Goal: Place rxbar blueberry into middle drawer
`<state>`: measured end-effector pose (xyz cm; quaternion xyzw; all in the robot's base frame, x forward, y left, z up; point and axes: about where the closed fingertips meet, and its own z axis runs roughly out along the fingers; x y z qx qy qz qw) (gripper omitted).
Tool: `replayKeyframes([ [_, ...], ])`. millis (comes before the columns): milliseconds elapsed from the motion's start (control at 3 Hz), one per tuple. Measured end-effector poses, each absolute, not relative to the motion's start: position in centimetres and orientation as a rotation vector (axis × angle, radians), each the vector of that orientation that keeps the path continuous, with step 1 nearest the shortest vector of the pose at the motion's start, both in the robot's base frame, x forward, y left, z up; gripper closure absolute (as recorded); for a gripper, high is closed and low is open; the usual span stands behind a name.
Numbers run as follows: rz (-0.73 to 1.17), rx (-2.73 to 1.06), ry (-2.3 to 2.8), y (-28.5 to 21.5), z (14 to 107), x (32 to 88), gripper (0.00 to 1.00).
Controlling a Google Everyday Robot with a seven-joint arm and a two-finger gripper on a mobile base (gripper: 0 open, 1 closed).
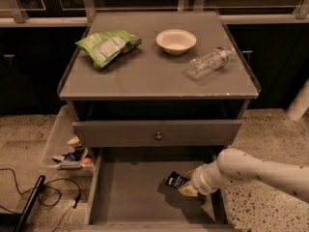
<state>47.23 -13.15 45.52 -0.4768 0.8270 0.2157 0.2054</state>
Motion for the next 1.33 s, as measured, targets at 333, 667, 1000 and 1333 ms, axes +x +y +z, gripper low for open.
replayKeyframes([
  [333,0.611,-1.326,2.254,-12.7,44.7,48.3,1.00],
  [667,0.605,-1.338,2.142,-11.6,44.0,50.2,1.00],
  [1000,0.588,-1.352,2.049,-10.9,43.5,51.2,1.00],
  [1333,0.593,-1.396,2.008,-10.8,41.1,51.1,1.00],
])
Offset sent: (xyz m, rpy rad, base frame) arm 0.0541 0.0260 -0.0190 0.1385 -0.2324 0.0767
